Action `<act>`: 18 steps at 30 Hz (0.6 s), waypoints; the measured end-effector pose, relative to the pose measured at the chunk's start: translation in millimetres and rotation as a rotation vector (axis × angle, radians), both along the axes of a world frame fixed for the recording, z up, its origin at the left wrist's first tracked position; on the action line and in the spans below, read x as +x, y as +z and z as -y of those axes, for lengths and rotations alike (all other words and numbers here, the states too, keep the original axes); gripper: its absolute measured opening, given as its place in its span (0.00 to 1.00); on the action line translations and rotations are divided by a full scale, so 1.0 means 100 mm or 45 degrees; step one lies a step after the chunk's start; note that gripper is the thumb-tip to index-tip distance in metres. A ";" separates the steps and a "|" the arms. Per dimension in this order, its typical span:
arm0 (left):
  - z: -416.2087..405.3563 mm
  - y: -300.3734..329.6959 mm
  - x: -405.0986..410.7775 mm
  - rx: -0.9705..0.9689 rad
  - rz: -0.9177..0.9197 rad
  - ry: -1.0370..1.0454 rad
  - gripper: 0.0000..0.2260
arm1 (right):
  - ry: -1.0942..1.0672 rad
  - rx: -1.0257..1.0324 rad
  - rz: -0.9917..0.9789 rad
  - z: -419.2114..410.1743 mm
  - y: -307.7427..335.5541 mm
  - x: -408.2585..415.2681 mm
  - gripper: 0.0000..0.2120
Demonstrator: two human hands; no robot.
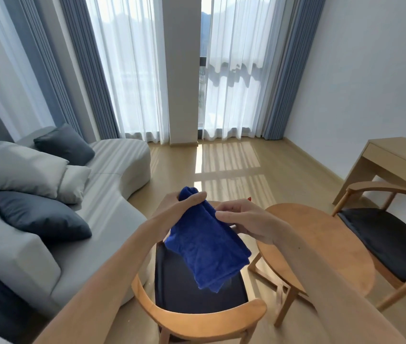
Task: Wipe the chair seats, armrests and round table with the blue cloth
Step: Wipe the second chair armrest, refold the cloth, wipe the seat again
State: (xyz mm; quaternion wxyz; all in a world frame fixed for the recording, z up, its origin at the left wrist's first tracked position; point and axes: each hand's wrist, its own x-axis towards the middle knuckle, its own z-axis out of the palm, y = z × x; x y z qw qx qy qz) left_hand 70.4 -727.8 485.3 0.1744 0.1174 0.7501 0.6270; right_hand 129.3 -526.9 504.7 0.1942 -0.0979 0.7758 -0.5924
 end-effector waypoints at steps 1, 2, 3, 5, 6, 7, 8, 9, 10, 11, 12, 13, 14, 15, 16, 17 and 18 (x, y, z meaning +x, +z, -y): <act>-0.01 0.01 0.00 -0.017 -0.021 0.016 0.16 | 0.001 0.025 -0.022 0.02 0.02 0.00 0.12; 0.00 0.01 0.01 -0.016 -0.022 0.005 0.13 | -0.027 0.050 -0.051 0.03 0.04 0.00 0.11; 0.01 0.02 0.01 -0.006 -0.008 -0.029 0.12 | -0.089 0.085 -0.095 0.03 0.06 0.01 0.11; 0.05 0.03 0.03 -0.025 0.004 -0.106 0.17 | -0.260 0.172 -0.212 0.02 0.09 0.01 0.12; 0.07 0.04 0.03 -0.078 -0.013 -0.123 0.20 | -0.333 0.221 -0.272 0.00 0.11 0.00 0.12; 0.09 0.04 0.02 -0.152 -0.054 -0.128 0.22 | -0.381 0.270 -0.322 -0.02 0.13 0.00 0.13; 0.10 0.03 0.01 -0.232 -0.112 -0.133 0.22 | -0.407 0.310 -0.362 -0.04 0.15 -0.01 0.13; 0.12 0.03 0.01 -0.312 -0.179 -0.142 0.20 | -0.418 0.340 -0.391 -0.07 0.17 -0.02 0.13; 0.13 0.03 0.00 -0.403 -0.251 -0.149 0.16 | -0.419 0.364 -0.414 -0.10 0.18 -0.03 0.13; 0.14 0.02 0.00 -0.501 -0.329 -0.152 0.13 | -0.413 0.394 -0.434 -0.14 0.20 -0.04 0.12; 0.15 0.01 -0.01 -0.587 -0.405 -0.152 0.12 | -0.403 0.429 -0.452 -0.18 0.21 -0.05 0.12; 0.16 0.00 -0.02 -0.646 -0.471 -0.147 0.11 | -0.393 0.467 -0.466 -0.20 0.21 -0.05 0.12; 0.17 0.00 -0.04 -0.682 -0.523 -0.135 0.10 | -0.387 0.498 -0.474 -0.23 0.21 -0.06 0.12; 0.19 0.00 -0.06 -0.700 -0.562 -0.124 0.10 | -0.390 0.515 -0.473 -0.26 0.21 -0.07 0.12; 0.20 0.01 -0.08 -0.707 -0.583 -0.116 0.11 | -0.400 0.522 -0.466 -0.28 0.20 -0.08 0.12; 0.23 0.03 -0.11 -0.709 -0.585 -0.113 0.13 | -0.415 0.526 -0.462 -0.30 0.20 -0.08 0.12; 0.24 0.04 -0.13 -0.707 -0.576 -0.118 0.15 | -0.432 0.531 -0.461 -0.32 0.20 -0.08 0.12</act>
